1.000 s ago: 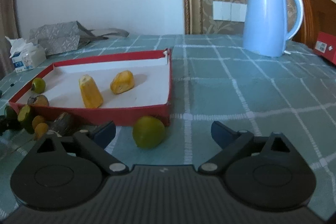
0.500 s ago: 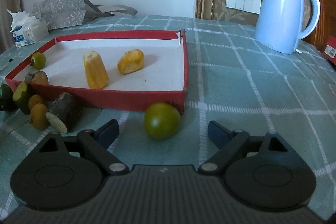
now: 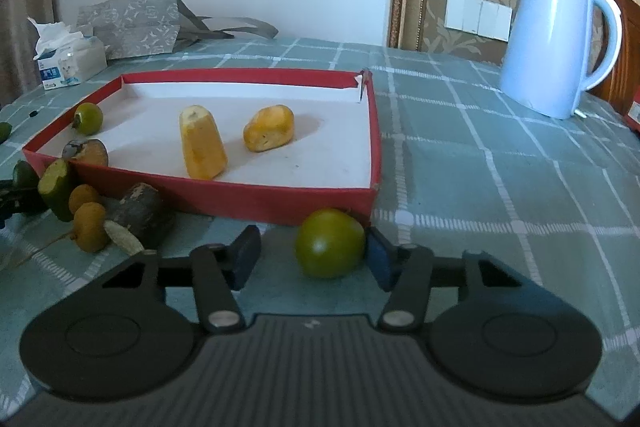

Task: Organize fruits
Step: 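Hold the green chunk in the left tool while the right tool grasps the green round fruit, then carry the green chunk into the tray and open the left tool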

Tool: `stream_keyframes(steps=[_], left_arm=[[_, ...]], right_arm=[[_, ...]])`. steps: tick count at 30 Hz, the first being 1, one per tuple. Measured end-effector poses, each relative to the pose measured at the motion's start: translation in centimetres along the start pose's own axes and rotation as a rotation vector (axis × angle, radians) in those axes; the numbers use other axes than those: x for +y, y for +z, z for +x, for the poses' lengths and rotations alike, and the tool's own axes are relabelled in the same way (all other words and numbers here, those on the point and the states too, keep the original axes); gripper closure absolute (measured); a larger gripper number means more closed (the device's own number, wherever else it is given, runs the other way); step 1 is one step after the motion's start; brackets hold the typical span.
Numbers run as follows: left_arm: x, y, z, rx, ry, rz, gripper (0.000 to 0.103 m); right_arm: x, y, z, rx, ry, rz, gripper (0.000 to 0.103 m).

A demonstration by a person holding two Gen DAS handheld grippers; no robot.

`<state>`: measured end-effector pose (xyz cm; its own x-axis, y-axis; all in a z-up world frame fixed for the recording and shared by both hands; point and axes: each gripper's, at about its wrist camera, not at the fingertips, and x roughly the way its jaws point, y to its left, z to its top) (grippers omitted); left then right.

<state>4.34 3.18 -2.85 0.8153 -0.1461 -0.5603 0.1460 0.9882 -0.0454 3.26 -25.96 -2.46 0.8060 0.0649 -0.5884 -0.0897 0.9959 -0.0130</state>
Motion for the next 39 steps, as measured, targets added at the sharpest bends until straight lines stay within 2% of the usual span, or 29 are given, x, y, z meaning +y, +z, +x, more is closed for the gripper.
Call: stream_keyframes(steps=[1, 3, 11, 13, 20, 24, 30, 39], left_arm=[[0.0, 0.0, 0.0, 0.000, -0.001, -0.001, 0.073], [0.0, 0.0, 0.0, 0.000, 0.000, 0.000, 0.073], [0.0, 0.1, 0.0, 0.000, -0.001, -0.001, 0.073], [0.0, 0.1, 0.0, 0.001, -0.001, -0.001, 0.073], [0.0, 0.1, 0.0, 0.001, -0.001, -0.001, 0.073], [0.0, 0.1, 0.0, 0.000, -0.001, -0.001, 0.073], [-0.1, -0.1, -0.1, 0.000, 0.008, 0.001, 0.073], [-0.1, 0.1, -0.9, 0.003, 0.022, -0.001, 0.073]], right_arm=[[-0.1, 0.0, -0.1, -0.003, -0.004, 0.004, 0.060], [-0.3, 0.0, -0.2, -0.012, -0.012, 0.016, 0.065], [-0.2, -0.3, -0.9, -0.038, 0.010, 0.010, 0.065], [-0.2, -0.3, -1.1, -0.049, 0.011, 0.013, 0.069], [-0.6, -0.1, -0.3, -0.005, 0.000, 0.035, 0.069], [0.2, 0.0, -0.2, -0.009, -0.026, -0.020, 0.070], [-0.2, -0.4, -0.8, -0.012, 0.063, 0.020, 0.070], [0.3, -0.4, -0.8, -0.011, 0.048, -0.004, 0.070]])
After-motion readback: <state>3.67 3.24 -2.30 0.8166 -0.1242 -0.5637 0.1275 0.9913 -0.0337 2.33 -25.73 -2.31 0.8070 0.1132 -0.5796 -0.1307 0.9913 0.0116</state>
